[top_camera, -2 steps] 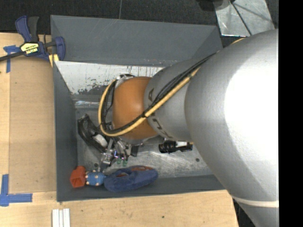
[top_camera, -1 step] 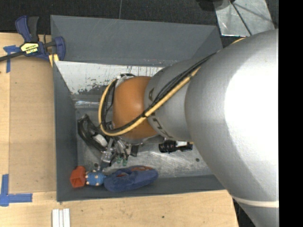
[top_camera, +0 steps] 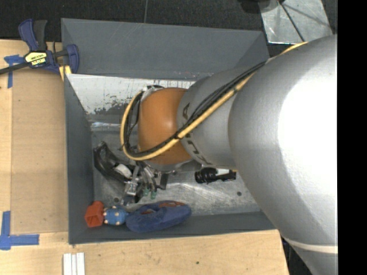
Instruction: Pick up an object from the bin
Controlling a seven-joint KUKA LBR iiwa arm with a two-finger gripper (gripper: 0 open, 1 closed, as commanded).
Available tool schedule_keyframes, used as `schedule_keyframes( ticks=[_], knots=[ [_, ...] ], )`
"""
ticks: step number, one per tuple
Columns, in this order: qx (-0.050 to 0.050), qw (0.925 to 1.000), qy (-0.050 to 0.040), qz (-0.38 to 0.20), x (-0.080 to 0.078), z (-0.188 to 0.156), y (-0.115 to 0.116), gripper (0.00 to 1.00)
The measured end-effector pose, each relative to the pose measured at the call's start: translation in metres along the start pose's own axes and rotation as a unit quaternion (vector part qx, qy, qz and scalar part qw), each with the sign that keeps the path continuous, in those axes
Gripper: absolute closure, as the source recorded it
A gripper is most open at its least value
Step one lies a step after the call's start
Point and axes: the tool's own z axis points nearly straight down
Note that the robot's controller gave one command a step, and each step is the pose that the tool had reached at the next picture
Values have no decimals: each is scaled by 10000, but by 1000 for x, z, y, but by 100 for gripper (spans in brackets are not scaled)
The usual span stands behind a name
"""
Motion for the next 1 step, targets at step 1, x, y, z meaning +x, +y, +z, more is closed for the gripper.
schedule_keyframes(
  ticks=[1],
  knots=[
    [4,10000,12,-6,-1,-92,-1,100]
  ],
)
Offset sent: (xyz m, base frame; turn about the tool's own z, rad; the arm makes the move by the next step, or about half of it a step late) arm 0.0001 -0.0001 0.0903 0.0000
